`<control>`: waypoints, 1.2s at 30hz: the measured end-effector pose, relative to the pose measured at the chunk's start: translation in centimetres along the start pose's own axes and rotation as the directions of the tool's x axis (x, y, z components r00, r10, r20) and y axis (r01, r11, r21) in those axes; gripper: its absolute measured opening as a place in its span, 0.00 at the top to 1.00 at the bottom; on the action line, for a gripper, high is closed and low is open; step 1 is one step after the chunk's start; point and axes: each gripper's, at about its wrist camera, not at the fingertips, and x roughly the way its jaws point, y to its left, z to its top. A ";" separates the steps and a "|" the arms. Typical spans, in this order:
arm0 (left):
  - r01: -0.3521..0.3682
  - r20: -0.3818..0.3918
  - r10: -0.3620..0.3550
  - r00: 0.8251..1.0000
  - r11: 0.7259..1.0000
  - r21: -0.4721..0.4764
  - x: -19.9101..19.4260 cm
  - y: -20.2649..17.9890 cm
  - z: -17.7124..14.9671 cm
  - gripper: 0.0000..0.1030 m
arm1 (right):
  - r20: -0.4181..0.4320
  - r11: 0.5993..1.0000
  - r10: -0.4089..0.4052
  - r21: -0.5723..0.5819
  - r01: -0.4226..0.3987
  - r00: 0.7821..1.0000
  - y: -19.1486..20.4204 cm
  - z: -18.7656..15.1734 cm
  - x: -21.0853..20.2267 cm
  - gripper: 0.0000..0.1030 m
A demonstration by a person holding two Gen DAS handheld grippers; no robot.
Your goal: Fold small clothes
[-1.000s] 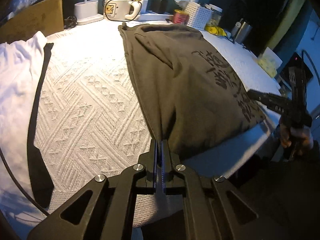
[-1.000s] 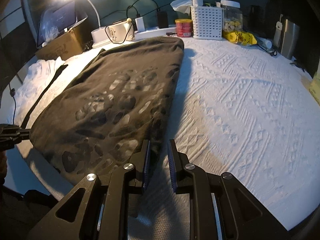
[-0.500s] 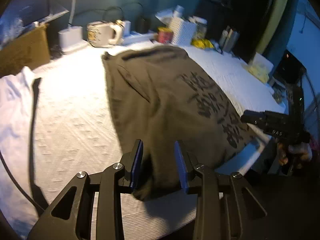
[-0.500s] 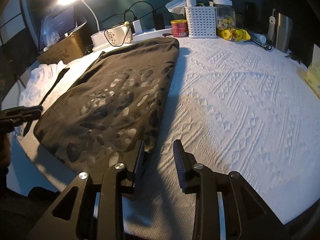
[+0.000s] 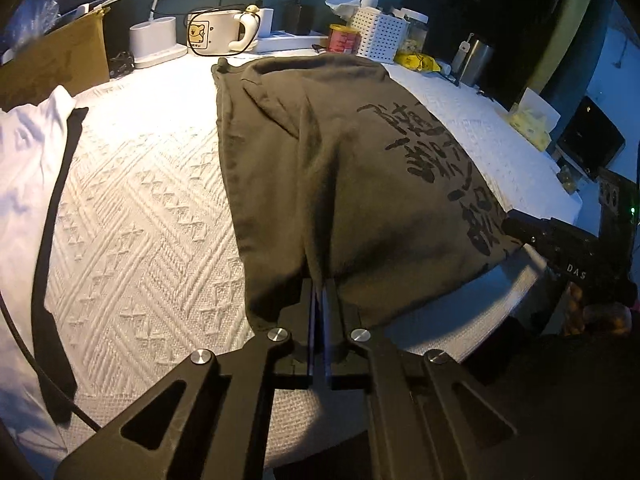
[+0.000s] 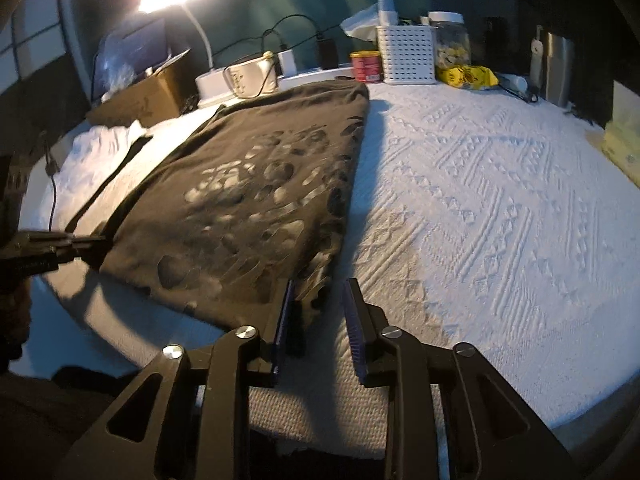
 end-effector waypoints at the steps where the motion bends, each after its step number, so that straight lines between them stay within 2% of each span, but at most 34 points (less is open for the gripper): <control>1: 0.004 -0.004 -0.004 1.000 1.000 -0.004 0.0 0.0 0.0 0.98 | -0.003 1.000 0.005 -0.003 -0.005 1.000 0.1 -0.1 -0.1 0.75; 4: 0.010 -0.011 -0.011 1.000 1.000 -0.017 -0.4 0.1 0.5 0.98 | 0.002 1.000 0.022 0.017 -0.022 1.000 -0.2 -0.2 -0.1 0.74; 8: 0.028 0.080 -0.025 0.996 0.999 -0.030 -2.2 -0.1 2.2 0.98 | -0.015 0.998 0.046 0.051 -0.045 0.999 -0.8 0.3 -0.1 0.74; 12: -0.005 0.083 0.005 0.997 1.000 -0.007 -1.6 0.1 3.8 0.97 | -0.061 0.997 0.065 0.055 -0.062 0.996 -1.3 1.3 0.3 0.74; 17: -0.013 0.090 0.016 0.996 0.999 -0.042 -0.5 1.1 6.3 0.97 | -0.056 0.998 0.039 0.049 -0.036 0.998 -2.1 2.6 0.3 0.67; 22: -0.032 0.052 0.035 0.998 0.998 -0.058 1.8 1.5 8.6 0.97 | -0.041 0.997 0.026 0.074 -0.023 0.999 -3.5 4.0 1.2 0.67; 26: -0.021 0.054 0.024 0.998 0.998 -0.058 2.9 1.0 9.9 0.97 | -0.043 0.996 0.026 0.092 -0.022 0.999 -4.2 4.9 2.0 0.67; 33: -0.003 0.012 0.004 1.000 0.998 -0.066 5.1 0.9 11.7 0.97 | -0.045 0.994 0.033 0.105 -0.029 0.998 -5.6 6.4 3.1 0.67; 36: -0.017 -0.032 0.015 0.999 0.997 -0.073 6.4 1.1 12.0 0.95 | -0.041 0.994 0.044 0.106 -0.040 0.998 -6.0 7.2 3.5 0.67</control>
